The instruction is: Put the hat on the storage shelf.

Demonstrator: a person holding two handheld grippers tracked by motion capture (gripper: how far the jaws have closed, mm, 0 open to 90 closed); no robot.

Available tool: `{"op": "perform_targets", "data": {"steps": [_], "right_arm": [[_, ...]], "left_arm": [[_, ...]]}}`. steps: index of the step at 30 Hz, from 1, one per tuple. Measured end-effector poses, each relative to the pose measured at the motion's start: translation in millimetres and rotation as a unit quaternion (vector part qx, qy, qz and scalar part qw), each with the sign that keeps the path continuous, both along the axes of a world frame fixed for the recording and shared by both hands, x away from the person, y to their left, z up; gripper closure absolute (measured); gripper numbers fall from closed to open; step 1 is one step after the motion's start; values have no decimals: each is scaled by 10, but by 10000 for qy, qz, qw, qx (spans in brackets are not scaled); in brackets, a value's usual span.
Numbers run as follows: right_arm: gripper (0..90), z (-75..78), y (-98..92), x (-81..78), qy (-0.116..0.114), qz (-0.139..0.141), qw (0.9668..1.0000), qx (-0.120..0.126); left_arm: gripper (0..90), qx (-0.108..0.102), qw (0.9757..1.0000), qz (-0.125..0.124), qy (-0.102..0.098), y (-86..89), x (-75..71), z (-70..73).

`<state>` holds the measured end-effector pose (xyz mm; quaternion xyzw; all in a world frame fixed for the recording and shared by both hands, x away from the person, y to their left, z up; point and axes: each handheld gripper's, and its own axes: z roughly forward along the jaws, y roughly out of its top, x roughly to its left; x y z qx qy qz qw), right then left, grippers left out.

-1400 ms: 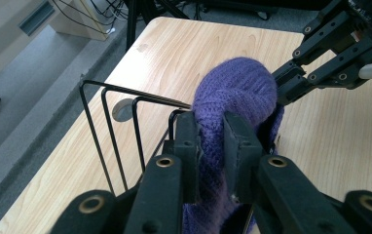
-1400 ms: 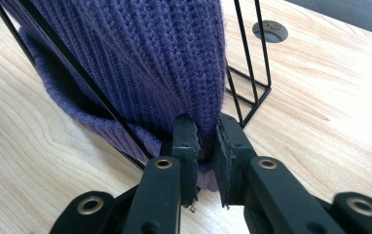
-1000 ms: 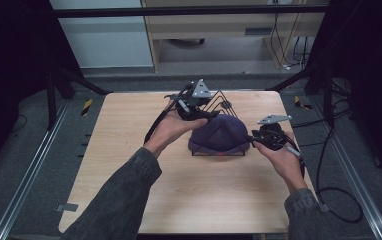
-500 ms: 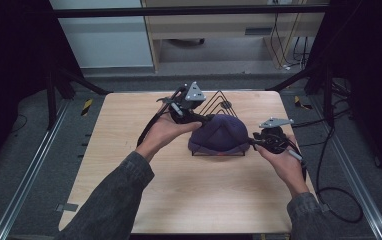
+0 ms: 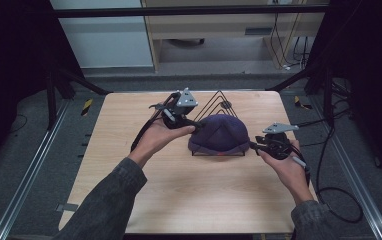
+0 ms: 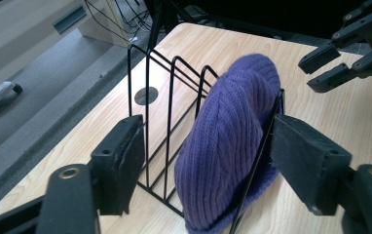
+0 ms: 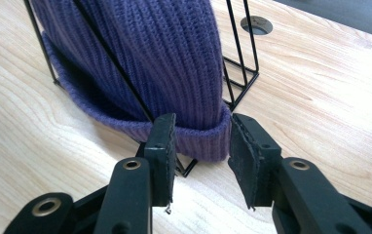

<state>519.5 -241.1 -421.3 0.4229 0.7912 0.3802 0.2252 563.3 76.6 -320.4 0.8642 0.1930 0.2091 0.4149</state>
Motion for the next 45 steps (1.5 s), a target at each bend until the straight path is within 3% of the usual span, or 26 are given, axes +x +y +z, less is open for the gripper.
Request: {"op": "perform_targets", "data": {"steps": [7, 14, 22, 33, 42, 45], "right_arm": [[541, -12, 8, -97, -37, -23, 10000, 39], [334, -47, 36, -246, -151, -216, 9996, 92], [211, -160, 99, -452, -241, -245, 9993, 125], [166, -329, 185, -653, -99, -174, 9998, 56], [156, -448, 250, -714, 4, -79, 10000, -25], [152, -498, 272, -725, 67, -57, 10000, -36]], "left_arm": [[197, -7, 10000, 39, 24, 71, -69, -41], [110, 42, 9996, 191, 192, 175, -183, -100], [76, 102, 9995, 153, 266, 337, -372, -232], [65, 168, 9991, 194, 350, 573, -558, -439], [65, 152, 9983, 306, 464, 728, -659, -631], [66, 193, 9974, 365, 598, 794, -688, -708]]}}
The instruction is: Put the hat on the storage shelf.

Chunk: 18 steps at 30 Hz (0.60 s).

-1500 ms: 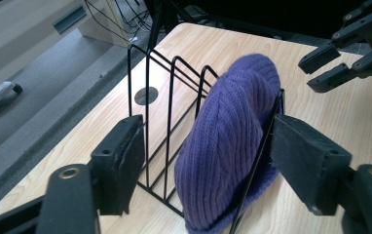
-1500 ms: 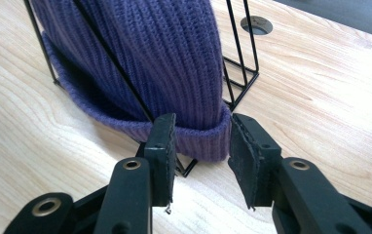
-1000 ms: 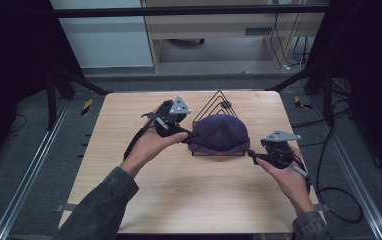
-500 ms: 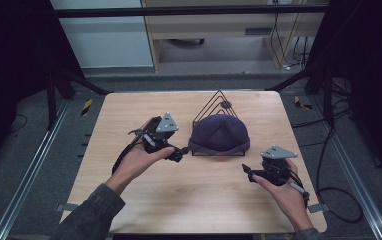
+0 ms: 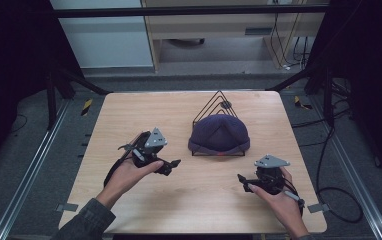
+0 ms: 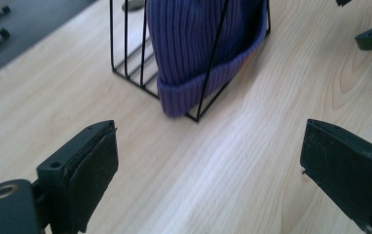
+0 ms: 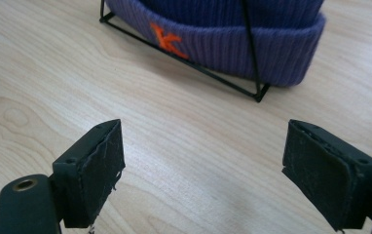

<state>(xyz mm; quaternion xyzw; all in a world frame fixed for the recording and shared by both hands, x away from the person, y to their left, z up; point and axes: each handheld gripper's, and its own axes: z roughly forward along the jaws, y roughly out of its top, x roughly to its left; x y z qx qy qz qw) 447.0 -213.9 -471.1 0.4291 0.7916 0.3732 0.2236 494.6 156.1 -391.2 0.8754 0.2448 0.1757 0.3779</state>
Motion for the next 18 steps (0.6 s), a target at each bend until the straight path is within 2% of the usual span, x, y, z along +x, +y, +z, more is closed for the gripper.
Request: {"op": "perform_targets", "data": {"steps": [4, 9, 15, 18], "right_arm": [[145, -74, 42, -16, 94, 51, 9999, -15], [141, -134, 91, -18, 154, 134, 9998, -56], [137, -201, 139, -8, 240, 166, 9996, -42], [136, -217, 155, -5, 253, 172, 9995, -34]], "left_arm": [[70, -19, 9998, 151, 120, 127, -28, -148], [71, -59, 9994, 279, 208, 249, -33, -256], [72, 1, 9981, 527, 319, 429, -23, -423], [72, 73, 9975, 630, 301, 500, -21, -478]]}}
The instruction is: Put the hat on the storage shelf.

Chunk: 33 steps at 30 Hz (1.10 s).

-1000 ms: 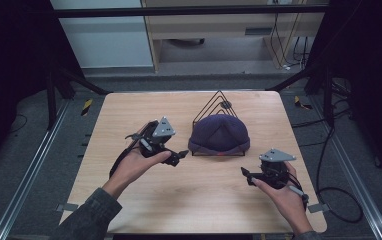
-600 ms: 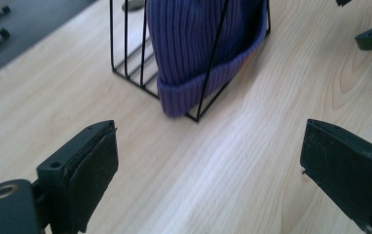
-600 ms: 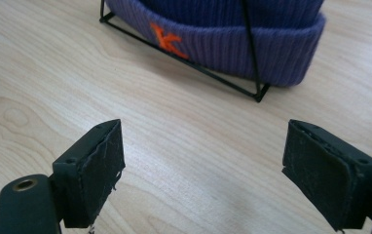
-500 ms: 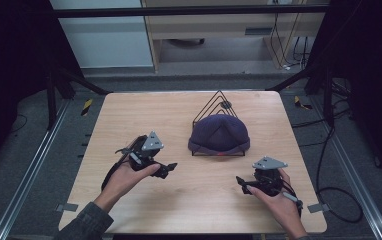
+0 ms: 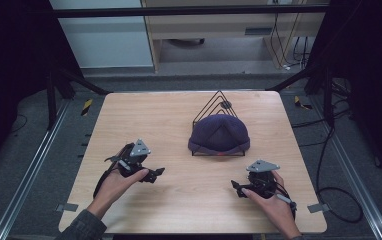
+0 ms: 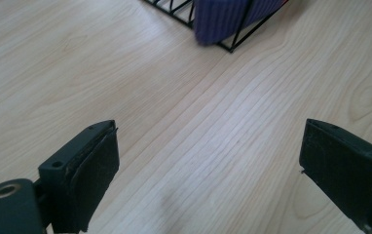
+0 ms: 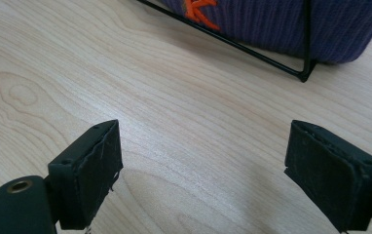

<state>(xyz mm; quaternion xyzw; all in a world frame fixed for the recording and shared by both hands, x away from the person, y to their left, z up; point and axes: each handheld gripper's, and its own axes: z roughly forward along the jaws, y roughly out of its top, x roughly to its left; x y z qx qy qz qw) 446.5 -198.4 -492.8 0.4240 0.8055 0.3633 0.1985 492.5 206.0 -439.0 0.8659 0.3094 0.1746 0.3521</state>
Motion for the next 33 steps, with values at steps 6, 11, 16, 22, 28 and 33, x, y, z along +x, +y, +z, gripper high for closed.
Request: {"op": "perform_targets", "data": {"steps": [6, 11, 16, 22, 28, 33], "right_arm": [[130, -65, 56, 32, 82, -2, 10000, 21], [129, -76, 97, 38, 100, 17, 9999, 42], [118, -101, 144, 53, 138, 20, 9999, 11], [102, -153, 219, 95, 192, 10, 9998, -70], [70, -183, 265, 106, 178, -21, 9998, -83], [57, -196, 275, 108, 157, -10, 9999, -73]], "left_arm": [[73, -68, 9992, 367, 111, 264, -19, -187], [72, -125, 9984, 526, 142, 415, -47, -256], [68, -138, 9969, 766, 137, 581, -79, -348], [50, -174, 9958, 872, 206, 662, -106, -477], [48, -134, 9946, 1006, 240, 672, -135, -595], [13, -176, 9933, 1120, 230, 711, -150, -692]]}}
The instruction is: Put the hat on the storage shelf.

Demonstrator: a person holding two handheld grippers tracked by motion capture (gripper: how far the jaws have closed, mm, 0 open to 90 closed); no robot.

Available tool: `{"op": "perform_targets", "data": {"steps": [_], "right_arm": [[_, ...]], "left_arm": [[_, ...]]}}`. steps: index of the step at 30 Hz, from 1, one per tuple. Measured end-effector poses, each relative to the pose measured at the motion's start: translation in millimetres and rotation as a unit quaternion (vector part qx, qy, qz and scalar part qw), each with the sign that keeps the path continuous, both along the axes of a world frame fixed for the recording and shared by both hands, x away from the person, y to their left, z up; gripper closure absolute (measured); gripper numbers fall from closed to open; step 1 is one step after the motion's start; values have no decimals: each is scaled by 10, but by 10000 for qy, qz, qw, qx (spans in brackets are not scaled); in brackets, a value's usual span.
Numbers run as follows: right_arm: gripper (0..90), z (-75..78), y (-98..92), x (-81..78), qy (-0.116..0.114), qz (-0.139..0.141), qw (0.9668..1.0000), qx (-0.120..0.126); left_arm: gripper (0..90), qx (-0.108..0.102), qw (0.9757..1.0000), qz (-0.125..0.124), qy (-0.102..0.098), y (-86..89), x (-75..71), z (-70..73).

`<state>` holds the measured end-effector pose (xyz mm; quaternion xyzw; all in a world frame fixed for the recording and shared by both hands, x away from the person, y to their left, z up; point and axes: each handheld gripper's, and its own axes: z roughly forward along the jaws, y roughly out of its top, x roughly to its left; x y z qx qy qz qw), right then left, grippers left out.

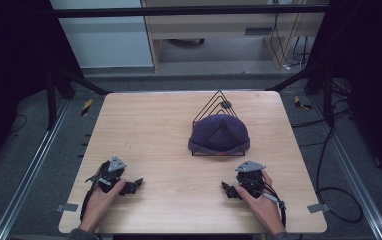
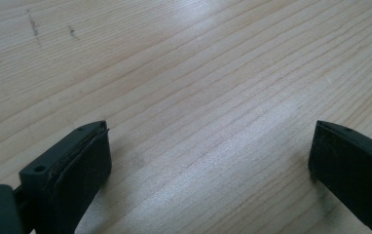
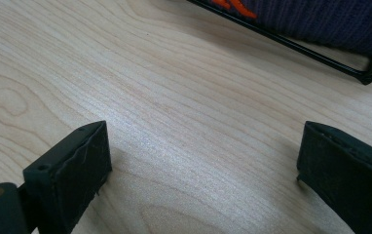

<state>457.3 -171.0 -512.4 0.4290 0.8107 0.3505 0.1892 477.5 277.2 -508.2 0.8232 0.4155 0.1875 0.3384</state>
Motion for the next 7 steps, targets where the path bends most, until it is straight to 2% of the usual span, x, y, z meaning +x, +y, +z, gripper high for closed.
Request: {"op": "perform_targets", "data": {"steps": [7], "right_arm": [[57, -4, 10, -5, -21, -59, 10000, 0]], "left_arm": [[12, 5, 10000, 18, -5, -1, -9, -2]]}}
